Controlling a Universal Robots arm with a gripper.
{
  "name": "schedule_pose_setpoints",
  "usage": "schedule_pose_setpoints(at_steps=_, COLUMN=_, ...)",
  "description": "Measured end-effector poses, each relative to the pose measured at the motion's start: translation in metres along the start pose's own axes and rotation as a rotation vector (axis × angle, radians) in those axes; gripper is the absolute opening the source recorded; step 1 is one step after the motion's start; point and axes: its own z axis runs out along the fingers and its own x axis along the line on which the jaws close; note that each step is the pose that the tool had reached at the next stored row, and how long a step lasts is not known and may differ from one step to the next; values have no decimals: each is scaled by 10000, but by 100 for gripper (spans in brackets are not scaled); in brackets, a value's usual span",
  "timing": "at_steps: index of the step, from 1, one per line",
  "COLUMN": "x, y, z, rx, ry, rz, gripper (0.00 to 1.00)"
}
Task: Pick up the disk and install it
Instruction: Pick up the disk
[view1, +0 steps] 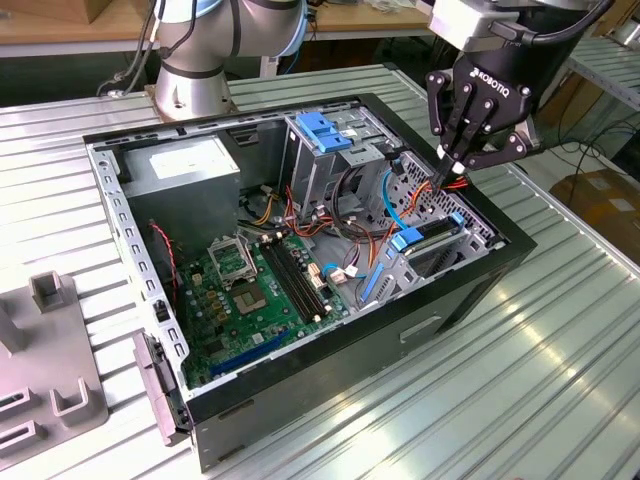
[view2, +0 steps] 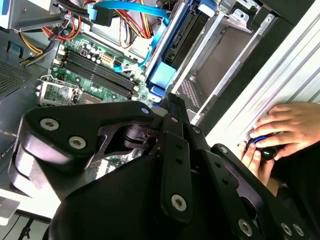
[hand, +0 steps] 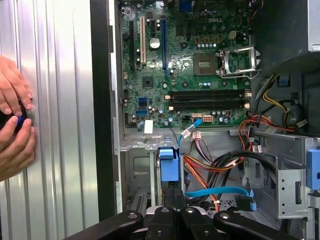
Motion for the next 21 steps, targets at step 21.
schedule_pose_setpoints(at_steps=21, x=-11, y=-37, z=403, rx=9, ry=5, rz=-1, gripper=10)
